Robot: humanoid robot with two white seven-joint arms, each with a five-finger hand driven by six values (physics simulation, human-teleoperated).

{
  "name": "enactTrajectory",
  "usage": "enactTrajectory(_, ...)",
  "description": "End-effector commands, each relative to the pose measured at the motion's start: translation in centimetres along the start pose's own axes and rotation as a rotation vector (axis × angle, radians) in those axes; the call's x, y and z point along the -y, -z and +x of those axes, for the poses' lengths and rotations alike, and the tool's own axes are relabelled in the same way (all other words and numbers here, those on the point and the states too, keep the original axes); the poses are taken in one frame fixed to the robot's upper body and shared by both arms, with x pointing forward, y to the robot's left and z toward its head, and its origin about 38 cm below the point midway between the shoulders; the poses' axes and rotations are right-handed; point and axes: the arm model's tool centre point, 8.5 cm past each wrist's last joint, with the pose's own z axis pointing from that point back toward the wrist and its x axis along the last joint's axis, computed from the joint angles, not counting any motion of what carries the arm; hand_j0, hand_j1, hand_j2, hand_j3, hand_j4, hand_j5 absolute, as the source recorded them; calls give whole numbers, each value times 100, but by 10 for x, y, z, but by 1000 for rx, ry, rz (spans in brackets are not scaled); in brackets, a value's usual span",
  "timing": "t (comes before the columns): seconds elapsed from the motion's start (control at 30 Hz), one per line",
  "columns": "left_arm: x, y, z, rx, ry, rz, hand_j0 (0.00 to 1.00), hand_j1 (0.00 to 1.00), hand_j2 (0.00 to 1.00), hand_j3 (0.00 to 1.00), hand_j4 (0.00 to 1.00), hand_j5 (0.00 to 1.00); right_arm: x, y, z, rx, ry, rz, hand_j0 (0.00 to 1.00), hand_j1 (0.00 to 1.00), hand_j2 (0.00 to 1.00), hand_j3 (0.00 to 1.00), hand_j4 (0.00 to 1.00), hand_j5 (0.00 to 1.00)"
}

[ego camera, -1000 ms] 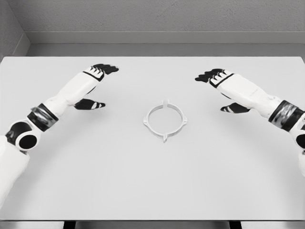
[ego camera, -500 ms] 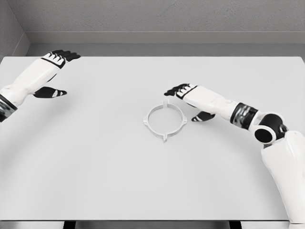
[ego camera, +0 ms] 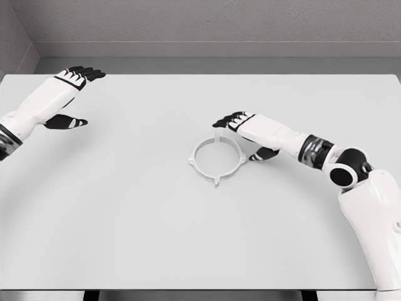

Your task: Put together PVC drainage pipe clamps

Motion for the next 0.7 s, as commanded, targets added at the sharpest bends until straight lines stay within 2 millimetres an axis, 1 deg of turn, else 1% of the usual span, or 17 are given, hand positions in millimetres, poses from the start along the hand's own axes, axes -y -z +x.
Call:
enactTrajectory(0.0,-1,0,-1,-1,-5,4,100,100,100,100,100,100,1,3,3,8,8,-7,100,100,100,100,100,100)
enactTrajectory(0.67,1,1,1,3,-7,4,100,100,100,100,100,100,5,7,6,16,-3,-10,100,100,100,100,100,100)
